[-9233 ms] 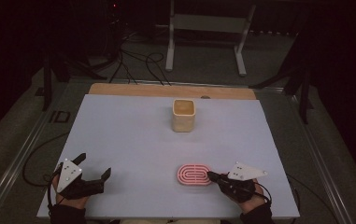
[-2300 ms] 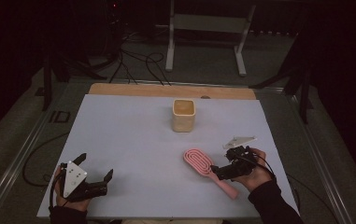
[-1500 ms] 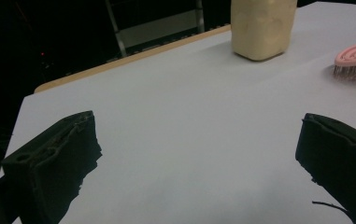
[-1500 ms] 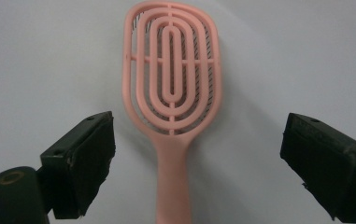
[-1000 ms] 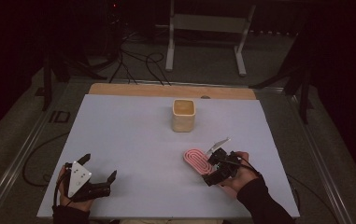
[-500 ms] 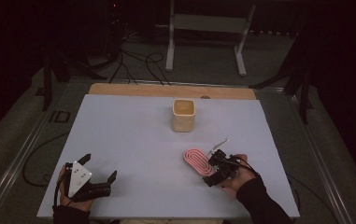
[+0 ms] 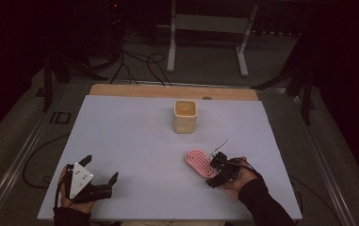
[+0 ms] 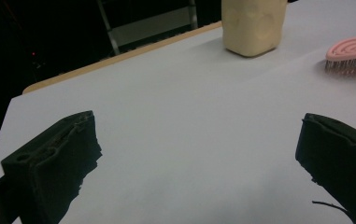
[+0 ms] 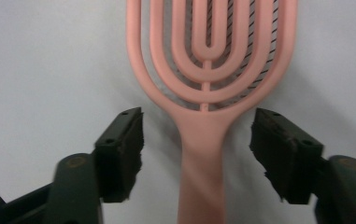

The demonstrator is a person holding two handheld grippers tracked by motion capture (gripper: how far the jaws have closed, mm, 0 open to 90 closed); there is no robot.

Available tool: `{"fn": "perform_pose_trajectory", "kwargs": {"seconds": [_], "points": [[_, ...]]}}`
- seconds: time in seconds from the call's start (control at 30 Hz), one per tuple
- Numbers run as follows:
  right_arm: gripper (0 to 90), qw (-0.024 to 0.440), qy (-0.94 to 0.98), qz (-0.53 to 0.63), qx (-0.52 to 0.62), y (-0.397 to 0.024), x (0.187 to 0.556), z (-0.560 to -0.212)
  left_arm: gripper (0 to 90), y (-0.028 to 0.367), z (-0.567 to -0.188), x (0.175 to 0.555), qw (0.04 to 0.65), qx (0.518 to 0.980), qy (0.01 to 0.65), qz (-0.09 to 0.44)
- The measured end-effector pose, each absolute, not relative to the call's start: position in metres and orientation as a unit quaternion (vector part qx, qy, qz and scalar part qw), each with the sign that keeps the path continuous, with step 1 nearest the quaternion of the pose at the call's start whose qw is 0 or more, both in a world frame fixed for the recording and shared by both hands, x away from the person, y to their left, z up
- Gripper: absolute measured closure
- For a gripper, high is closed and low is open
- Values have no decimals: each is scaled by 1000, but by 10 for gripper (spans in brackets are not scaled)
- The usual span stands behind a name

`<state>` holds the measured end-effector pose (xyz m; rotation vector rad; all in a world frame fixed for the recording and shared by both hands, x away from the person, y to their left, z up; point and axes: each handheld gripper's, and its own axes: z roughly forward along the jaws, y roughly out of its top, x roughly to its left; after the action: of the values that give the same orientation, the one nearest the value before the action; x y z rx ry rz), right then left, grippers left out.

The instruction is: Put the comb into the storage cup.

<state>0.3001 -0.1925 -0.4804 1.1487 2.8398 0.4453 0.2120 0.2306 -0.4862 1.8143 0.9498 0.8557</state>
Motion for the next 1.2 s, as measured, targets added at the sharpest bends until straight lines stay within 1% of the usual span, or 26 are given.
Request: {"fn": "perform_pose_trajectory", "kwargs": {"seconds": [0.03,0.07,0.1,0.13,0.17,0.27,0.33,0.37,0.4,0.47,0.53,0.57,0.6,1.2], "points": [[385,23,917,144,371,-192,300,-480,0,231,-486,212,445,732,383,345],[420,16,919,140,368,-192,301,-482,0,231,-486,212,445,732,383,345],[420,16,919,140,368,-192,301,-482,0,231,-486,212,445,732,383,345],[450,12,920,136,367,-191,301,-483,0,231,-486,212,445,732,383,345],[450,12,920,136,367,-191,301,-483,0,231,-486,212,445,732,383,345],[493,4,922,133,362,-190,301,-484,0,230,-486,212,444,733,383,345],[500,3,923,132,362,-189,300,-484,0,230,-487,212,444,733,383,344],[514,3,924,129,360,-189,300,-485,0,230,-487,212,444,733,383,344],[551,7,926,123,356,-188,299,-486,0,230,-487,213,444,734,383,344],[558,11,927,120,356,-187,299,-487,0,230,-487,213,444,734,383,344],[603,23,928,110,354,-186,299,-489,0,230,-487,213,443,735,383,343],[603,23,928,110,354,-186,299,-489,0,230,-487,213,443,735,383,343],[631,27,928,107,355,-185,299,-489,0,229,-487,213,442,736,382,343],[676,28,929,86,359,-181,301,-488,0,228,-488,214,439,739,380,341]]}}
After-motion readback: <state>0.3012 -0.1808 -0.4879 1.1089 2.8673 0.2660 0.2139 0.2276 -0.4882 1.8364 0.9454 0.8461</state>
